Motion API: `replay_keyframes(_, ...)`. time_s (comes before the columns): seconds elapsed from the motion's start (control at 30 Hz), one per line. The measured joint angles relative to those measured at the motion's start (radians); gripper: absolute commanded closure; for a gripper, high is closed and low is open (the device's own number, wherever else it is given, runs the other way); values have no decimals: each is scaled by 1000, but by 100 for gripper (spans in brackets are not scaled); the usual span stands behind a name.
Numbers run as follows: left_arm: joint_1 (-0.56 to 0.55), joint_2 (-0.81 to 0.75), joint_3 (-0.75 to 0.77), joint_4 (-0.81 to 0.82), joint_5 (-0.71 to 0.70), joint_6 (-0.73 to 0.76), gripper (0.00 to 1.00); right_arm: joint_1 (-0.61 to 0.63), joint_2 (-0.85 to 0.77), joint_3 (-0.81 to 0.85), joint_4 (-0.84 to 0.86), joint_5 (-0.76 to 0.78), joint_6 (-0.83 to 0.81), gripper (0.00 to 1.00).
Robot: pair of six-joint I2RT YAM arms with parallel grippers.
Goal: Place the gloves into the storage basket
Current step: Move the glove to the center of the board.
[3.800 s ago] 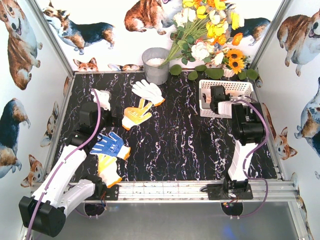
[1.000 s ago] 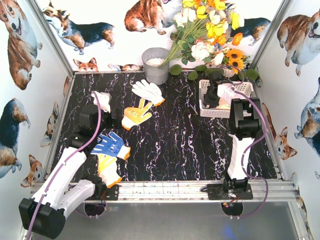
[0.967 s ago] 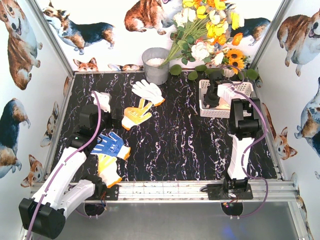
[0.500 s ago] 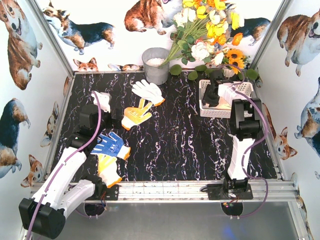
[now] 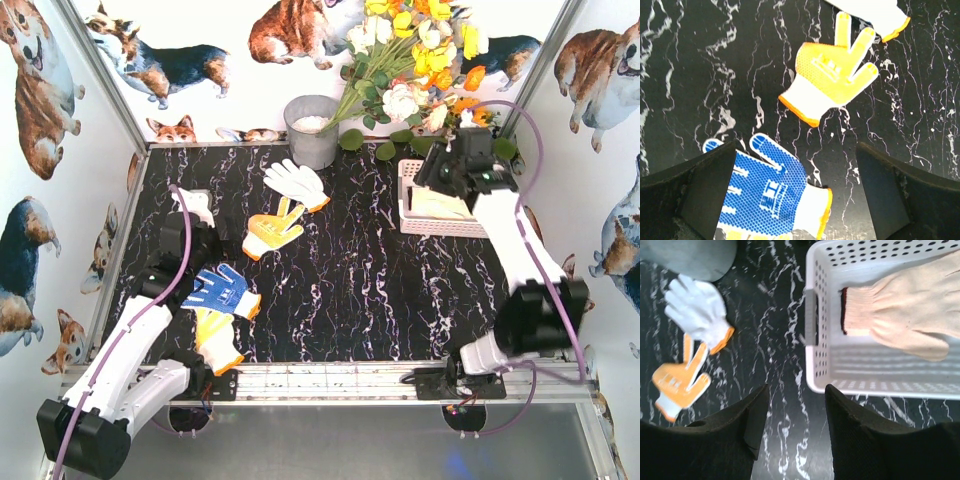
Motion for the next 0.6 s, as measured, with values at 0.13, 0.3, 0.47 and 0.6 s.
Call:
replay_keyframes(0.13,0,6,-12,-31,0,-72,0,15,-161,-108,2,-48,-3,47)
replay_keyframes(0.3,0,119,-13,-12,44,-112,0,31,-402,-295,5,-120,2,44)
replay_keyframes(0.47,1,349,48,35,95,-114,2,30,-631,-439,10,-195,43,42)
replay_keyframes(0.6,2,539,162,72,109,-95,5,30,-723,-474,10,-274,70,42)
